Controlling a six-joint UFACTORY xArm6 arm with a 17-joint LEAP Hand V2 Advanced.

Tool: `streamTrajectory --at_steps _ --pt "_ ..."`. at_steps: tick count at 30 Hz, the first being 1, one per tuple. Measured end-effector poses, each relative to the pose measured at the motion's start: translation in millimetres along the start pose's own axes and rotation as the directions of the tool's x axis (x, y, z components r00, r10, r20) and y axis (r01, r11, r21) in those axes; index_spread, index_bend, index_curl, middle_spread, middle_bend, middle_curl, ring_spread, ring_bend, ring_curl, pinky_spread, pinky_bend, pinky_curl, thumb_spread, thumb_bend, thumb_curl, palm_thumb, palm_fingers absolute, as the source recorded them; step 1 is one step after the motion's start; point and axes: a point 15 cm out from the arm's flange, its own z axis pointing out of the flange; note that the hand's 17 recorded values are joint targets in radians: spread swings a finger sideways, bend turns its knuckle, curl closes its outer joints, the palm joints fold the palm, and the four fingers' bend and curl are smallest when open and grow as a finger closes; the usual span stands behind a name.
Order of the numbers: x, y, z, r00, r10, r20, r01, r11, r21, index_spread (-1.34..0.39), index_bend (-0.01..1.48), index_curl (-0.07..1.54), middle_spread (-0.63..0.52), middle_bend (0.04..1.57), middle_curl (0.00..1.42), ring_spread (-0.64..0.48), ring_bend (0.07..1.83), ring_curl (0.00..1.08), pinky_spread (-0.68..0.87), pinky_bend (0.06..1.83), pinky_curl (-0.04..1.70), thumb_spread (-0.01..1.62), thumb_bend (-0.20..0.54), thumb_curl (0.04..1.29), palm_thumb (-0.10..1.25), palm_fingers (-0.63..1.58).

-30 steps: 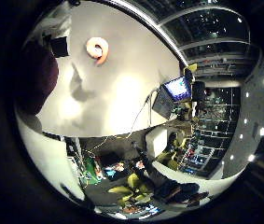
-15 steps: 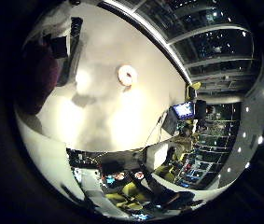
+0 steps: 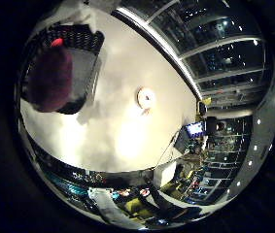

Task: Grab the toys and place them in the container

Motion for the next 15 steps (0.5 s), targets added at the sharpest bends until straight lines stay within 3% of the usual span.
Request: streamTrajectory --at_steps 5,12,15 --pt "20 3 -11 1.000 0.023 -0.009 -0.022 1.000 0.020 -0.50 0.20 0.32 0.02 0.26 0.27 0.20 0.44 0.19 0.46 0.69 0.37 0.99 -0.029 0.35 0.70 -0.02" --pt "45 12 -34 0.998 0.053 -0.026 -0.052 0.997 0.061 -0.49 0.18 0.31 0.02 0.25 0.29 0.19 0.39 0.20 0.47 0.60 0.32 0.99 -0.027 0.34 0.68 0.06" --pt "72 35 -24 0.994 0.104 -0.036 -0.102 0.994 0.037 -0.47 0.17 0.31 0.00 0.27 0.30 0.16 0.40 0.20 0.46 0.54 0.30 0.99 -0.025 0.33 0.68 0.14"
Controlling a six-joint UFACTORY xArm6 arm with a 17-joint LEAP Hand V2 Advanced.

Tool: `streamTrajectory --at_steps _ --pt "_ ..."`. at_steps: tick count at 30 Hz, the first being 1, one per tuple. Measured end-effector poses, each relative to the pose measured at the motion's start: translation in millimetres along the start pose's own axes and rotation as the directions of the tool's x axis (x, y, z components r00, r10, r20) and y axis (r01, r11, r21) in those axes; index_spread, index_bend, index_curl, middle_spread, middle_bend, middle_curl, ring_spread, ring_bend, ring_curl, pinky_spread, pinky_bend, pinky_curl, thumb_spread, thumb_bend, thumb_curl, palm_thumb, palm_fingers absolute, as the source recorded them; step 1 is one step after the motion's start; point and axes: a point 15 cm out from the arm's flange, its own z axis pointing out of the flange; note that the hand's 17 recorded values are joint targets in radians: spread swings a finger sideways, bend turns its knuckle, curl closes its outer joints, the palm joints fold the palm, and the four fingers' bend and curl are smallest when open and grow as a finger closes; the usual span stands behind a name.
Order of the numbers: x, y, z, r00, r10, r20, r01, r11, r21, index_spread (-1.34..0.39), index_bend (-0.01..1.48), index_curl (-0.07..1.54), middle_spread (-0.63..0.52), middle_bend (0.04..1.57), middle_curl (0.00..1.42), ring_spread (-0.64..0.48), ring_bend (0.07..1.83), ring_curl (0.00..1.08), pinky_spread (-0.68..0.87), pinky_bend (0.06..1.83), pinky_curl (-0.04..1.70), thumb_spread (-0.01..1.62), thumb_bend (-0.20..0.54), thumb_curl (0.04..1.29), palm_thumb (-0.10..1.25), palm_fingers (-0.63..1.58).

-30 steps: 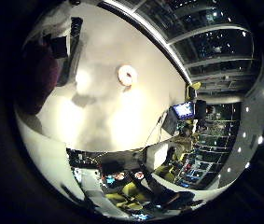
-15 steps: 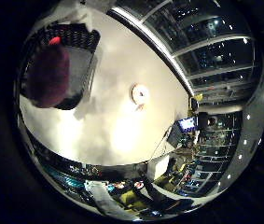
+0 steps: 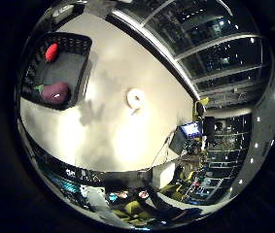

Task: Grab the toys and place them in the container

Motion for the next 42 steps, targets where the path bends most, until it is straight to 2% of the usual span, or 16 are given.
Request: streamTrajectory --at_steps 9,17,23,31,42 --pt "99 67 21 0.986 0.156 -0.053 -0.159 0.986 -0.051 -0.45 0.17 0.31 -0.06 0.31 0.32 0.06 0.41 0.21 0.41 0.46 0.26 1.02 -0.019 0.33 0.73 0.30" --pt "202 116 59 0.937 0.332 -0.107 -0.341 0.937 -0.081 -0.44 0.17 0.30 -0.10 0.31 0.32 0.00 0.46 0.22 0.38 0.44 0.24 1.02 -0.022 0.33 0.75 0.39" --pt "245 110 88 0.924 0.366 -0.115 -0.377 0.920 -0.104 -0.42 0.14 0.28 -0.10 0.31 0.33 -0.02 0.50 0.22 0.37 0.47 0.24 1.02 -0.025 0.33 0.75 0.35" --pt "276 83 138 0.923 0.370 -0.103 -0.382 0.912 -0.151 -0.37 0.14 0.26 -0.02 0.26 0.32 0.06 0.46 0.21 0.37 0.57 0.26 1.02 -0.035 0.31 0.65 0.17" --pt "286 40 201 0.944 0.320 -0.078 -0.330 0.924 -0.195 -0.37 0.15 0.24 0.05 0.23 0.32 0.16 0.40 0.21 0.36 0.58 0.27 0.98 -0.032 0.29 0.52 0.03"
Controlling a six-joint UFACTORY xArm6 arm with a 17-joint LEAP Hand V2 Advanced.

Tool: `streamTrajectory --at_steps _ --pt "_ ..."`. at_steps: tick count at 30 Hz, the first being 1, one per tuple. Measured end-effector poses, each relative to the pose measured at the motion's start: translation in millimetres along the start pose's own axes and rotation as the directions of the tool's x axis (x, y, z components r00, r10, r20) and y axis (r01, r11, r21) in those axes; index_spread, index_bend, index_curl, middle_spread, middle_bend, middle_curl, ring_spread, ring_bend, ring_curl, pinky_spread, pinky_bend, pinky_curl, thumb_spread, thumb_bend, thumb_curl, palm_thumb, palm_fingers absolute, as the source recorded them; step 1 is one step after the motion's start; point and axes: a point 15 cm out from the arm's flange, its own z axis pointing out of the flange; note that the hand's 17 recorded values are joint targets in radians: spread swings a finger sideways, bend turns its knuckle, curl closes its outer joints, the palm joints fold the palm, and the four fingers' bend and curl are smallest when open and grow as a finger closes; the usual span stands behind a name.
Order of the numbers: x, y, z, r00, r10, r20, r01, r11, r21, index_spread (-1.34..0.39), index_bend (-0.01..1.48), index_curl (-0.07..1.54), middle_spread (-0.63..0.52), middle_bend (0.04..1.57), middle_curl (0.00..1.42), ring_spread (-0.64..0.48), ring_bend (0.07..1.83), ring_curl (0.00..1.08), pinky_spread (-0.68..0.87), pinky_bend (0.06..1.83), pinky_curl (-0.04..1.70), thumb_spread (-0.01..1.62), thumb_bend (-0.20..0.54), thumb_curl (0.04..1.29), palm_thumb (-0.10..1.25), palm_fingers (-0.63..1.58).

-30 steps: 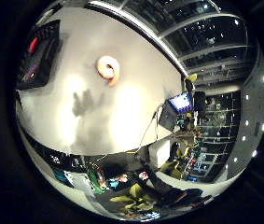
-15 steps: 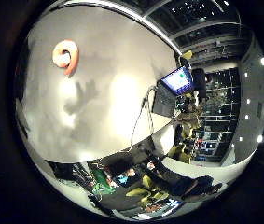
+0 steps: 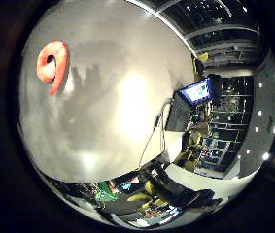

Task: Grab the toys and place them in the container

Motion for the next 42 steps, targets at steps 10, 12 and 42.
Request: streamTrajectory --at_steps 10,12,42 --pt "-15 -23 45 0.995 -0.095 0.028 0.097 0.992 -0.084 -0.37 0.14 0.24 0.11 0.19 0.32 0.19 0.36 0.22 0.38 0.58 0.28 0.95 -0.034 0.28 0.44 -0.03" --pt "-18 -26 54 0.993 -0.114 0.032 0.117 0.989 -0.089 -0.38 0.14 0.23 0.13 0.19 0.31 0.20 0.34 0.22 0.39 0.58 0.28 0.94 -0.032 0.28 0.43 -0.03" --pt "-50 -28 125 0.978 -0.203 0.050 0.208 0.972 -0.107 -0.34 0.16 0.23 0.07 0.27 0.33 0.15 0.41 0.26 0.37 0.55 0.28 0.92 -0.027 0.30 0.45 0.16"
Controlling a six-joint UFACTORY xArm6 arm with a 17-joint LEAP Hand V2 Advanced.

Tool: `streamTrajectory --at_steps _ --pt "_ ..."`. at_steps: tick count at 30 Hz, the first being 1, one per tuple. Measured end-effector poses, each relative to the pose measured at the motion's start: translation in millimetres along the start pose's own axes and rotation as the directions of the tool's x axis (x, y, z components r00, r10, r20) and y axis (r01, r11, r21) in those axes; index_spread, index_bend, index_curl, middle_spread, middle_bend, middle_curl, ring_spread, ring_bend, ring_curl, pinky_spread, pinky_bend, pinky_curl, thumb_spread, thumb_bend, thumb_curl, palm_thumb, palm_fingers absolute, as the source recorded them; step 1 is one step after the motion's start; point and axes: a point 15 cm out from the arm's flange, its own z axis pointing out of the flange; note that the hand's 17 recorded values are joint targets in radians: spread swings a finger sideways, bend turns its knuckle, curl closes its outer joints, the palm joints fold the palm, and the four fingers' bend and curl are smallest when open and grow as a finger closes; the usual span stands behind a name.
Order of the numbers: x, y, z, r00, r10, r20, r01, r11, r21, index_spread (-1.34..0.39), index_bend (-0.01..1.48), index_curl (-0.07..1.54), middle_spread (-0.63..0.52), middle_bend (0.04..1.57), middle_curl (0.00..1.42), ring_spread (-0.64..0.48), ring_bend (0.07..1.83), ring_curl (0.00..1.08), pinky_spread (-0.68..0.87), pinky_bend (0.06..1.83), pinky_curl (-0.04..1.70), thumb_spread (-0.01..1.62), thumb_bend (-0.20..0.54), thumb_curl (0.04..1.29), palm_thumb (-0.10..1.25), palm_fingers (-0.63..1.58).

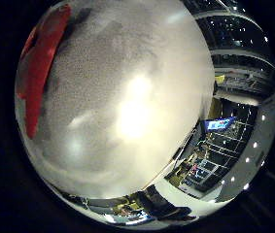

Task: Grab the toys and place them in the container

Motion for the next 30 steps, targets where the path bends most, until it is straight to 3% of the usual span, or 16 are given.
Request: streamTrajectory --at_steps 4,5,6,8,9,10,11,15,17,18,21,27,30 --pt "0 0 1 1.000 0.000 0.001 0.000 1.000 -0.002 -0.33 0.18 0.25 0.02 0.31 0.34 0.06 0.47 0.26 0.31 0.53 0.26 0.92 -0.019 0.30 0.50 0.33" --pt "0 1 1 1.000 0.000 0.000 0.000 1.000 -0.002 -0.33 0.20 0.26 0.00 0.23 0.31 0.00 0.59 0.29 0.26 0.53 0.26 0.92 -0.021 0.31 0.51 0.42" --pt "1 1 0 1.000 0.001 -0.001 -0.001 1.000 -0.001 -0.34 0.17 0.26 -0.04 0.35 0.35 -0.05 0.67 0.31 0.20 0.52 0.26 0.92 -0.019 0.31 0.52 0.61" --pt "4 1 -3 1.000 0.006 -0.001 -0.006 1.000 0.002 -0.36 0.15 0.24 -0.08 0.35 0.34 -0.11 0.73 0.31 0.12 0.54 0.24 0.92 -0.021 0.31 0.53 0.70" --pt "6 2 -4 1.000 0.009 -0.003 -0.009 1.000 0.004 -0.39 0.20 0.26 -0.10 0.22 0.30 -0.17 0.87 0.35 -0.04 0.68 0.26 0.92 -0.016 0.31 0.56 0.90" --pt "8 2 -5 1.000 0.011 -0.004 -0.011 1.000 0.006 -0.40 0.21 0.29 -0.12 0.19 0.30 -0.20 0.91 0.37 -0.11 0.73 0.28 0.93 -0.018 0.32 0.57 0.92" --pt "11 4 -6 1.000 0.017 -0.004 -0.017 1.000 0.006 -0.42 0.16 0.27 -0.17 0.45 0.38 -0.23 0.89 0.38 -0.23 0.75 0.29 0.92 -0.016 0.32 0.59 1.12" --pt "24 10 -5 0.999 0.032 -0.003 -0.032 0.999 0.007 -0.48 0.35 0.39 -0.26 0.65 0.47 -0.27 0.97 0.43 -0.50 0.90 0.35 0.92 -0.007 0.34 0.72 1.27" --pt "29 11 -10 0.999 0.036 -0.004 -0.036 0.999 0.013 -0.49 0.40 0.42 -0.27 0.70 0.49 -0.27 1.00 0.44 -0.52 0.92 0.36 0.92 0.002 0.34 0.77 1.29" --pt "35 13 -14 0.999 0.044 -0.005 -0.044 0.999 0.020 -0.48 0.46 0.45 -0.26 0.77 0.52 -0.26 1.02 0.45 -0.52 0.93 0.37 0.92 0.026 0.36 0.86 1.32" --pt "56 18 -34 0.997 0.078 -0.016 -0.077 0.996 0.048 -0.46 0.54 0.51 -0.25 0.85 0.54 -0.25 1.07 0.47 -0.52 0.98 0.40 0.91 -0.001 0.37 0.94 1.29" --pt "70 23 -97 0.994 0.097 -0.052 -0.091 0.990 0.106 -0.45 0.57 0.56 -0.24 0.90 0.55 -0.24 1.13 0.48 -0.51 1.02 0.42 0.90 -0.021 0.37 0.96 1.26" --pt "59 51 -119 0.994 0.097 -0.040 -0.095 0.994 0.061 -0.45 0.58 0.57 -0.24 0.91 0.55 -0.23 1.14 0.48 -0.51 1.03 0.43 0.90 -0.022 0.37 0.97 1.25"
